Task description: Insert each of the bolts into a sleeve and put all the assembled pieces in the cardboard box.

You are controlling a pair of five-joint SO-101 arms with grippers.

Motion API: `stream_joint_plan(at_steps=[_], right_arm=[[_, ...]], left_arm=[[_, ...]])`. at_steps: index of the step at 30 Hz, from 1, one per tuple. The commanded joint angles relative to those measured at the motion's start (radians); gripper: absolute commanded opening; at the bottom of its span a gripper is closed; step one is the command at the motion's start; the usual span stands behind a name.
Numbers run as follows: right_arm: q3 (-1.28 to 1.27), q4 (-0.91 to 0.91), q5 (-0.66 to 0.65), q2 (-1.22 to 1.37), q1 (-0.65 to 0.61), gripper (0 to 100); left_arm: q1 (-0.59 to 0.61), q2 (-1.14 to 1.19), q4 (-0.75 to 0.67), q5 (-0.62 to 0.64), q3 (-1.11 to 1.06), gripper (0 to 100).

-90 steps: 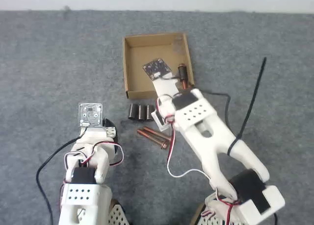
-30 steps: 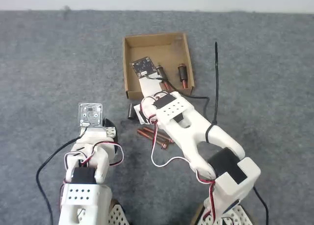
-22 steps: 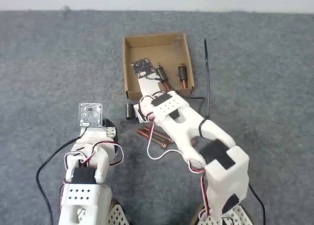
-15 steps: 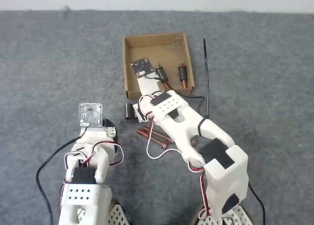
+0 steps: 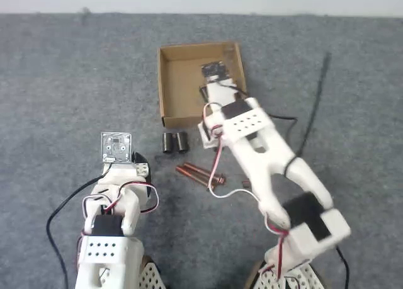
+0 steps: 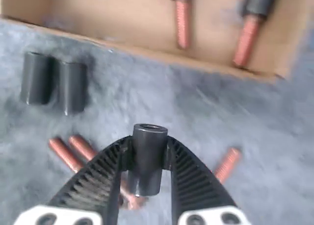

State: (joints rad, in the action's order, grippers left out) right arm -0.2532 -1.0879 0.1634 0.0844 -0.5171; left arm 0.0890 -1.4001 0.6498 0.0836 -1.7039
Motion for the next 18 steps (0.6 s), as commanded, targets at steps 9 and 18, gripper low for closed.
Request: stream_joint_plan(at_steps=[9, 18], right_arm=[[-0.278, -0.113, 0.003, -0.421, 0.278, 0.9], [-0.569, 0.170, 0.002, -0.512, 0.486, 1.0]], left_arm=[[-0.002, -0.002, -0.020, -0.009, 0.012, 1], [-0.002, 0.003, -0.020, -0.009, 0.012, 1]])
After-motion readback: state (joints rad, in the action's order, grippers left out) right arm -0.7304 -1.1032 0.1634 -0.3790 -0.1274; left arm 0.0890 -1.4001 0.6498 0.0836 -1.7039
